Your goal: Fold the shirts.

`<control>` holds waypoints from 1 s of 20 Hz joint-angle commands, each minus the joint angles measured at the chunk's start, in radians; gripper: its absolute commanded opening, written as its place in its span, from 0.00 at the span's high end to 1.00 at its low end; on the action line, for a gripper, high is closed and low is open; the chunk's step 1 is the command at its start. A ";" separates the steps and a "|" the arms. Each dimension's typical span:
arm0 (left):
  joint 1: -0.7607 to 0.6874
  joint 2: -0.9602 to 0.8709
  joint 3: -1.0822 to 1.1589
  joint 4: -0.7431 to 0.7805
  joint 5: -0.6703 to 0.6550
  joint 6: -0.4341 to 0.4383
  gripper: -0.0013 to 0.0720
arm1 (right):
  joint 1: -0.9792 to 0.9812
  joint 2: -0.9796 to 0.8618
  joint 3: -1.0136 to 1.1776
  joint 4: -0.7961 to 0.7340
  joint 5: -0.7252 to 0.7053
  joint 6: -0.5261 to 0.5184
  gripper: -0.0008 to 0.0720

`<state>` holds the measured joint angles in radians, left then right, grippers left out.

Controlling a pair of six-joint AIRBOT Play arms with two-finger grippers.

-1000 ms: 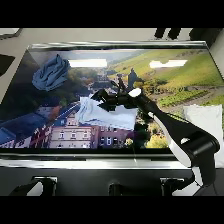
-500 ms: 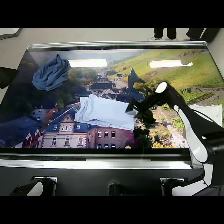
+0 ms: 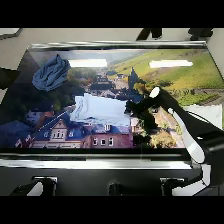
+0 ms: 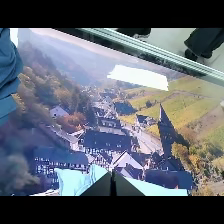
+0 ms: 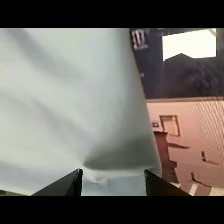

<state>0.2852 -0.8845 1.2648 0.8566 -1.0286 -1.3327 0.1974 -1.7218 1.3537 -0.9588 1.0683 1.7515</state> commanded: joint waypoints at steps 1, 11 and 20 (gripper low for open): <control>0.000 -0.001 0.000 0.000 0.000 0.000 0.94 | 0.004 0.053 0.053 -0.094 0.053 -0.032 0.31; 0.000 -0.002 0.000 0.000 0.000 0.000 0.94 | -0.035 -0.097 0.053 0.098 0.050 0.011 0.30; 0.000 -0.002 0.000 0.001 0.000 0.001 0.94 | -0.172 0.058 0.144 0.198 0.059 -0.128 0.93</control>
<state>0.2852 -0.8852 1.2648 0.8570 -1.0283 -1.3327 0.1146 -1.7576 1.4559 -0.7586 1.1130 1.6646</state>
